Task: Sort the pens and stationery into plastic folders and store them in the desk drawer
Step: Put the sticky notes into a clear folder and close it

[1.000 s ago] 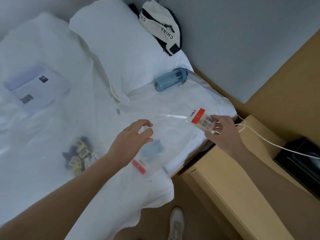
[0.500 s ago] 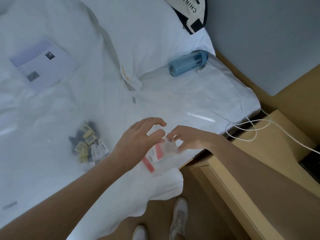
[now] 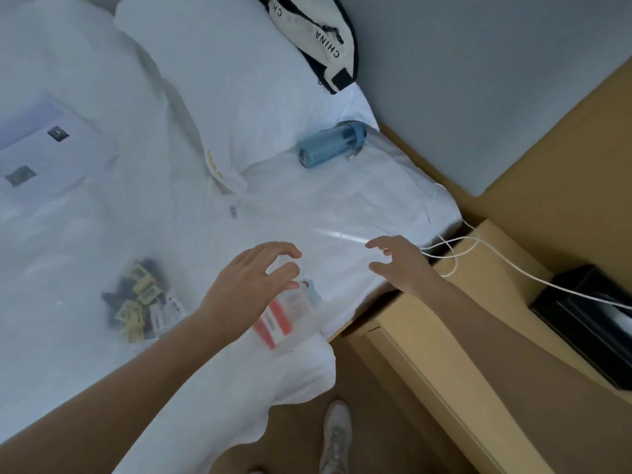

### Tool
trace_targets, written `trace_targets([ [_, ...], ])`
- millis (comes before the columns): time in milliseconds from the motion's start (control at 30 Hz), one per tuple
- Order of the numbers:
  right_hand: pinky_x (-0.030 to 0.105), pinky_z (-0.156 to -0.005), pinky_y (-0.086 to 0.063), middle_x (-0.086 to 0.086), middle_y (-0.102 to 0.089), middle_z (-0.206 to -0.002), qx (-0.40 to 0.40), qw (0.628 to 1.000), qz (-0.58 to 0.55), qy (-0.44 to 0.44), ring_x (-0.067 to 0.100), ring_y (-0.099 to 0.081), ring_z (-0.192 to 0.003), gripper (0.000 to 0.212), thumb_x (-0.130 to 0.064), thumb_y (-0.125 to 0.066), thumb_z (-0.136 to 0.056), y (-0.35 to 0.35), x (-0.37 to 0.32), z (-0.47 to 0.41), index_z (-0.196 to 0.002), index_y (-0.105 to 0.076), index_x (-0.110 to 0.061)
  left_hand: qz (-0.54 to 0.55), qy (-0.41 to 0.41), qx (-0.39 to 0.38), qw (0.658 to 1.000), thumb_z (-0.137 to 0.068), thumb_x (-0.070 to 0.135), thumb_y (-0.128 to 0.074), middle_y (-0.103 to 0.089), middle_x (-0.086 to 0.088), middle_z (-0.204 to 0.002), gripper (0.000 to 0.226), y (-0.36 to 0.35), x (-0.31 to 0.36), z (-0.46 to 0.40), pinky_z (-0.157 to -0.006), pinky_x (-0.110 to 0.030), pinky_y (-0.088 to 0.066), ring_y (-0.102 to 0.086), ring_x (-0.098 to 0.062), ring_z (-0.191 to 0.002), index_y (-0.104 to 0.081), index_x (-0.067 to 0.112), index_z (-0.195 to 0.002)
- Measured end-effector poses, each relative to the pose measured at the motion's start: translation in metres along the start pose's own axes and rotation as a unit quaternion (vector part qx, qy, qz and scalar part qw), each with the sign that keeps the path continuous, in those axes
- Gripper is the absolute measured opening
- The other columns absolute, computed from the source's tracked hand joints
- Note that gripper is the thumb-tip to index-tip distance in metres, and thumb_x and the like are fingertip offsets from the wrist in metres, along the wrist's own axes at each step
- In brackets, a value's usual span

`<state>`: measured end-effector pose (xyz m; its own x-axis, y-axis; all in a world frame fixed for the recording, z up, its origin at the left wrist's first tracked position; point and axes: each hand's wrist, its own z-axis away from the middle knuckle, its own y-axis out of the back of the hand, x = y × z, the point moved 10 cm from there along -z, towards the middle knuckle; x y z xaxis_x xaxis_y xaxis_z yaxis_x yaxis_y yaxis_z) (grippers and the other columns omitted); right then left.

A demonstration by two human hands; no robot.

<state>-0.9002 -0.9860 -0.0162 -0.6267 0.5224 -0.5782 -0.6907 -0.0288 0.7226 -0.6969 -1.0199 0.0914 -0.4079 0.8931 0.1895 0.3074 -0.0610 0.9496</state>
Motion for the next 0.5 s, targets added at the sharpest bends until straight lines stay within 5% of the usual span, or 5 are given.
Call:
trace_targets([
  [100,0.03,-0.092,-0.042,0.012,-0.05,-0.119,0.036,0.99,-0.084,-0.11,0.022,-0.053,-0.106,0.052,-0.026,-0.063,-0.088,0.005,0.039,0.027,-0.134,-0.044,-0.01,0.055,0.011,0.0,0.998,-0.076,0.018,-0.077,-0.065,0.003,-0.108,0.013,0.008,0.006,0.003,-0.079,-0.015,-0.039,-0.055,-0.012,-0.097,-0.066,0.019,-0.083],
  [200,0.043,-0.079,-0.056,0.016,-0.056,-0.108,0.016,0.925,-0.309,-0.219,0.024,-0.063,-0.084,0.059,-0.037,-0.058,-0.092,-0.023,0.063,0.07,-0.134,-0.037,-0.002,0.053,-0.046,-0.014,0.997,-0.078,0.016,-0.075,-0.067,-0.002,-0.104,0.008,0.011,0.027,0.012,-0.072,-0.02,-0.045,-0.057,-0.016,-0.091,-0.068,0.014,-0.078],
  [333,0.044,-0.076,-0.058,0.017,-0.059,-0.097,0.034,0.87,-0.419,-0.259,0.031,-0.066,-0.085,0.048,-0.042,-0.057,-0.091,-0.052,0.071,0.114,-0.114,-0.051,0.0,0.055,-0.105,-0.033,0.992,-0.087,0.028,-0.047,-0.066,-0.004,-0.104,0.027,0.017,0.055,0.03,-0.069,-0.025,-0.045,-0.05,-0.014,-0.094,-0.064,0.012,-0.073],
  [500,0.029,-0.055,-0.057,0.014,-0.061,-0.066,0.063,0.839,-0.418,-0.343,0.023,-0.065,-0.056,0.016,0.008,-0.051,-0.082,-0.083,0.096,0.164,-0.097,-0.059,0.008,0.08,-0.17,-0.022,0.982,-0.1,0.03,-0.04,-0.061,0.012,-0.106,0.022,0.022,0.087,0.059,-0.088,-0.015,-0.042,-0.046,-0.009,-0.11,-0.058,0.024,-0.091],
])
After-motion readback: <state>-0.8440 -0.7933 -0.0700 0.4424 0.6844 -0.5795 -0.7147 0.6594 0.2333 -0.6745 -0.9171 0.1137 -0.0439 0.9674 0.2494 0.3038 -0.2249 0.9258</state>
